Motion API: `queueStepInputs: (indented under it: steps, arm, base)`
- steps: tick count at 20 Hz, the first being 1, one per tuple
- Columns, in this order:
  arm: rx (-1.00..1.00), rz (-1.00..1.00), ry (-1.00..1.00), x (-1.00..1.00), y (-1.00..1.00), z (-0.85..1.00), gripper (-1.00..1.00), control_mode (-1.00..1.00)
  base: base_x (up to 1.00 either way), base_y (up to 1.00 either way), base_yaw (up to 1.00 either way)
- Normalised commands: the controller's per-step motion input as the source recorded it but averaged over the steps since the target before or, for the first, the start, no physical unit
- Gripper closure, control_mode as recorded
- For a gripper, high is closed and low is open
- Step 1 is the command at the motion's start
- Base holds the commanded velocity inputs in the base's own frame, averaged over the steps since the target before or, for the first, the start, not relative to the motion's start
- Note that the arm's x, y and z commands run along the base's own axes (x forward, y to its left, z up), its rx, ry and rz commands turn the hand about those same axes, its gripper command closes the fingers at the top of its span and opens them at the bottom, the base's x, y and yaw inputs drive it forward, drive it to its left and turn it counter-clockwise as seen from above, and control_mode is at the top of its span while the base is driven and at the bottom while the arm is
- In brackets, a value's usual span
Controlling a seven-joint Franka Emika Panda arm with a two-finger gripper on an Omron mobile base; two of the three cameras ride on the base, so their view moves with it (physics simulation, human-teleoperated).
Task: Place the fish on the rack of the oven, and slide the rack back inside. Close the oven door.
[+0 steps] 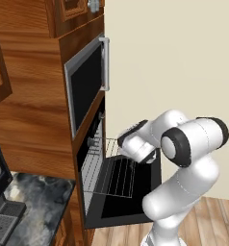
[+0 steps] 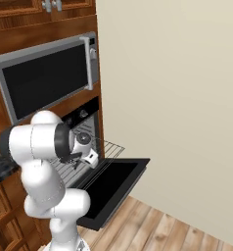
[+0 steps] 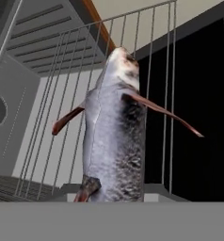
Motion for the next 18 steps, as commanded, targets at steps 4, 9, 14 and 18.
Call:
queueStepInputs:
  steps: [4, 9, 14, 18]
  arm:
    - [0.0, 0.0, 0.0, 0.34, 0.0, -0.32, 1.0, -1.0]
    - [0.0, 0.0, 0.0, 0.38, 0.0, -0.3, 1.0, -1.0]
    - [0.0, 0.0, 0.0, 0.48, 0.0, -0.34, 1.0, -1.0]
    - [0.0, 0.0, 0.0, 0.51, 0.0, -0.35, 1.0, -1.0]
  base:
    - [0.0, 0.0, 0.0]
    - [0.0, 0.0, 0.0]
    - [0.0, 0.0, 0.0]
    - [0.0, 0.0, 0.0]
